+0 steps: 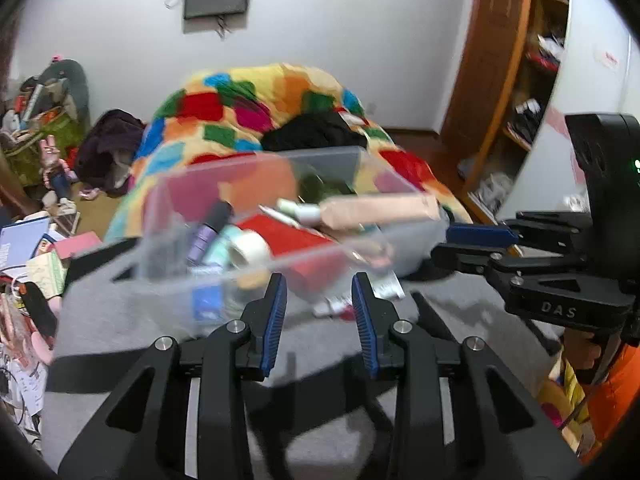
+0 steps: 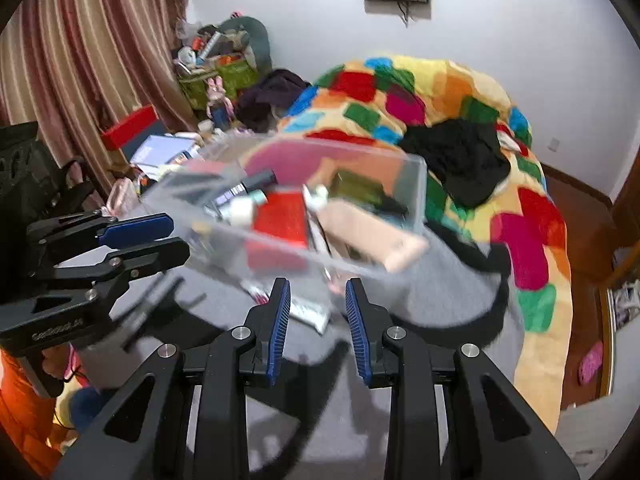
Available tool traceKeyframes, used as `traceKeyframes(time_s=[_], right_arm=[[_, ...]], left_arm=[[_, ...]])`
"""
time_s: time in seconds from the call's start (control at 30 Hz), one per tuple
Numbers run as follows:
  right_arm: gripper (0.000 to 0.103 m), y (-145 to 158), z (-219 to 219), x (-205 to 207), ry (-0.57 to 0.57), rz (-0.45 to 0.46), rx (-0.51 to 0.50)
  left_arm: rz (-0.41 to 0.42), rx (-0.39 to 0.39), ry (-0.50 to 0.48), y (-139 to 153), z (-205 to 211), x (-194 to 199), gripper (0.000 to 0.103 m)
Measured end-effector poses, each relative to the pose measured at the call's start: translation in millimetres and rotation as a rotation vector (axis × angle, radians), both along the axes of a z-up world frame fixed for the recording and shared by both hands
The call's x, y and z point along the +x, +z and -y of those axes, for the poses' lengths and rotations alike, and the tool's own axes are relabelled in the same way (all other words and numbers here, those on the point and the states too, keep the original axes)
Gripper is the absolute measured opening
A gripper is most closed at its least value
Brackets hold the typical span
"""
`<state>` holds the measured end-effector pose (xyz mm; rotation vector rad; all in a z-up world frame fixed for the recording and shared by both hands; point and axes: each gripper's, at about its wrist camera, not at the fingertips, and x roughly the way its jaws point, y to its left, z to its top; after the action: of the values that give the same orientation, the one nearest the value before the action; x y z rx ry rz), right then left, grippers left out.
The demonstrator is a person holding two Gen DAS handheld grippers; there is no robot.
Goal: Organize objects
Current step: 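Carry the eraser and squeeze tube over the clear box and release them, then grasp the white ointment tube with the right tool while the left tool grasps the pink charm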
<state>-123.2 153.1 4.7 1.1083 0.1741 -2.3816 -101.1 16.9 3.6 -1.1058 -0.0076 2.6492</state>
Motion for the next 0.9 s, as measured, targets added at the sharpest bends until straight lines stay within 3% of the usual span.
traceKeyframes(time_s=[0.23,0.43,0.5,0.57,0.67,0.9], right_arm=[[0.027,-31.3,-20.7,-5.4,-0.036,0.076,0.010],[0.041,-40.4,-27.9,-5.1,-0.042,0.091,0.000],[0.042,-41.6,-26.4,-6.2,-0.036,0.092,-0.002],[0.042,-42.9,-22.8,-7.9,-0.026,0.095,-0.002],[0.042,-44.8,-15.5,-11.6,-0.010,0.099,0.000],[0.042,-51.3,3.1,-20.6,0.027,0.126,0.021]], left_arm=[[0.107,-0.086,-0.087,-34.1,-39.5,-18.2,0.034],[0.131,-0.156,-0.117,-47.0,-58.4,-28.5,0.034],[0.131,-0.170,-0.114,-51.7,-59.0,-28.7,0.030],[0.134,-0.173,-0.117,-55.6,-58.9,-28.5,0.016],[0.119,-0.177,-0.121,-54.5,-57.1,-24.4,0.006],[0.101,-0.129,-0.114,-48.3,-39.5,-7.5,0.005]])
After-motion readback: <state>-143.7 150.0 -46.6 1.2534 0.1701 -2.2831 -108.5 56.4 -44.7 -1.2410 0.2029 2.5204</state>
